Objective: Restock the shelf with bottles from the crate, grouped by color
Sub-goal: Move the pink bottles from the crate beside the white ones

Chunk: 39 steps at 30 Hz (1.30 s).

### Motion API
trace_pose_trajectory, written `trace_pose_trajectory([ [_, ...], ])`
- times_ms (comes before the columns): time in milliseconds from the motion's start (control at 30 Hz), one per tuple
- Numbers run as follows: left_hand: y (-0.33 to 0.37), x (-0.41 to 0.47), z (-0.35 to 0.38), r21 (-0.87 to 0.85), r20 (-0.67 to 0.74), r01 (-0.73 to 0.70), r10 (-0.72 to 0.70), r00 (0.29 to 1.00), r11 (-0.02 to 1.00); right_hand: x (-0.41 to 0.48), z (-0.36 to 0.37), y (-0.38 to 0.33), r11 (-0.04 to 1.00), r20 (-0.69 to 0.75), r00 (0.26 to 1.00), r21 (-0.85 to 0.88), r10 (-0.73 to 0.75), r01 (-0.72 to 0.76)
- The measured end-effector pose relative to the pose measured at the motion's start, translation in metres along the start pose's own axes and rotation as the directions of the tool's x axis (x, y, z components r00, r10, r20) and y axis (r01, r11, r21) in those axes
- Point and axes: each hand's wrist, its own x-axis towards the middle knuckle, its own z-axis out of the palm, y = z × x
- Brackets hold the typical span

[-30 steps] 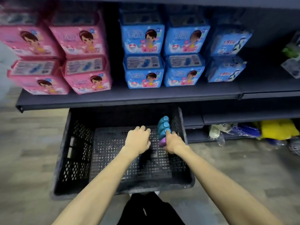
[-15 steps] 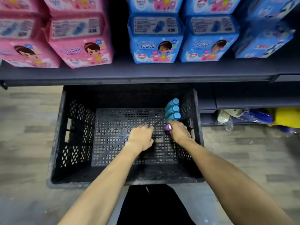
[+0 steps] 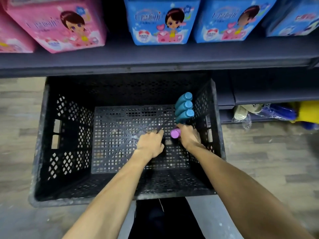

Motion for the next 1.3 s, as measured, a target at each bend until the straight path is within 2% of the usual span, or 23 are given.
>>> trace_pose_trajectory([
  [133,-0.008,0.010,0.016,-0.009,0.005,0.019,-0.019,1.000,1.000,0.009,0.010,0.001,0.999,-0.014,1.000,-0.043,-0.009,0.008],
  [233,-0.018,0.013,0.016,-0.011,-0.010,0.029,-0.029,1.000,1.000,0.007,-0.001,-0.004,0.999,0.005,0.999,0.011,0.032,-0.032],
  [433,-0.027,0.003,-0.014,-0.012,-0.105,0.025,-0.026,0.994,1.000,-0.010,-0.049,-0.026,0.995,-0.022,0.995,0.028,-0.092,0.093],
  [600,-0.028,-0.011,-0.067,0.019,-0.181,-0.004,0.008,0.983,1.000,-0.022,-0.111,-0.052,0.983,-0.059,0.981,-0.001,-0.183,0.183],
  [767,-0.029,-0.028,-0.140,0.072,-0.260,-0.111,0.126,0.957,0.991,-0.043,-0.175,-0.078,0.962,-0.172,0.950,0.039,-0.261,0.271],
  [900,-0.025,-0.049,-0.189,0.105,-0.332,-0.164,0.190,0.924,0.981,-0.065,-0.215,-0.094,0.941,-0.192,0.925,0.021,-0.328,0.338],
  [1100,-0.026,-0.086,-0.250,0.295,-0.323,-0.173,0.268,0.908,0.940,-0.098,-0.267,-0.121,0.905,-0.188,0.888,-0.009,-0.420,0.426],
  [1300,-0.026,-0.125,-0.320,0.381,-0.472,-0.130,0.313,0.824,0.915,-0.134,-0.321,-0.151,0.856,-0.297,0.812,-0.042,-0.503,0.515],
])
